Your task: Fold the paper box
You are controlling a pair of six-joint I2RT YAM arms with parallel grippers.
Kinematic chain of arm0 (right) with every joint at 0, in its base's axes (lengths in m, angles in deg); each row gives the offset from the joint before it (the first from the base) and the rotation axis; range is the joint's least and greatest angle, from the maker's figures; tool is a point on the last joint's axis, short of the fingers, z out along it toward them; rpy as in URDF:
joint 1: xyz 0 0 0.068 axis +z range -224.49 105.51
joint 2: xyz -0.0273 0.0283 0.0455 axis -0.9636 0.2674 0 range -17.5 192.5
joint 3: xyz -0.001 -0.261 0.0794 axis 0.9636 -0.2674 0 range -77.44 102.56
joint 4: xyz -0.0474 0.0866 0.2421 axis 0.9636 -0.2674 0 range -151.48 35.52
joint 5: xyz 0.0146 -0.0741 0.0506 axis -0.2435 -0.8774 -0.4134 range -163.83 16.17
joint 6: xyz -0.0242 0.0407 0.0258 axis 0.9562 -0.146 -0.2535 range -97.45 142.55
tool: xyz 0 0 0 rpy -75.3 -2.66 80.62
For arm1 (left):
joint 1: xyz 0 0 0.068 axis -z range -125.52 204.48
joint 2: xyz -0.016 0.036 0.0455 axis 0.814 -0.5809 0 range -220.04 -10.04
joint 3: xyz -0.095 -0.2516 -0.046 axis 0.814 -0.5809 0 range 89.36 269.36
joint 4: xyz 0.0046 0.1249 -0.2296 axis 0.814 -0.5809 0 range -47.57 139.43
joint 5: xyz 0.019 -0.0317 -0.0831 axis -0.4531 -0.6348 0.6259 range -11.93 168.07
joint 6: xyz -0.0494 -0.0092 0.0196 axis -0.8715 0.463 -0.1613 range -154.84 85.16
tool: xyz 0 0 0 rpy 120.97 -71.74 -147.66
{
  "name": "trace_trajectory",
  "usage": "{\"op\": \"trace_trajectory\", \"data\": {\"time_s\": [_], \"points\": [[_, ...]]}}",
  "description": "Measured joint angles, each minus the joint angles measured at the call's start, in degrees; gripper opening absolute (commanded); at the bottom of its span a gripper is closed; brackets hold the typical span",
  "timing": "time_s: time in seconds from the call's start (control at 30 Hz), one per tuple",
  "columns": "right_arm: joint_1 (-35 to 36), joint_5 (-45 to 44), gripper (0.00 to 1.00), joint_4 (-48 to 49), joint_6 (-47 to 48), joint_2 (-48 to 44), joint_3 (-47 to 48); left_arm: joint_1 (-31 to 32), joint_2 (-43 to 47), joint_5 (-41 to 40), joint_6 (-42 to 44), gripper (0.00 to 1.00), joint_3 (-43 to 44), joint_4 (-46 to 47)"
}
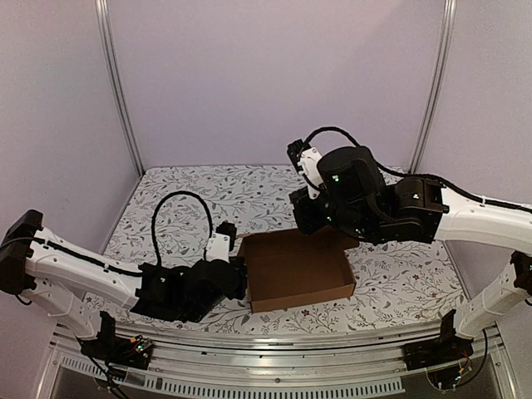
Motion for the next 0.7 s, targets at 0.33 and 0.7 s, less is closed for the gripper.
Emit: {"op": "trace_trajectory", "data": {"time_s": [0.33,0.7], "points": [[-1.5,1.5,0.00,3.6,-3.9,3.4,-6.6,0.1,-0.1,0.2,0.2,0.09,0.3,-0.8],[-1.6,3.1,0.00,7.3,-8.0,6.5,-12.8,1.2,-2.8,11.7,1.2,0.49,0.5,-11.4]]}}
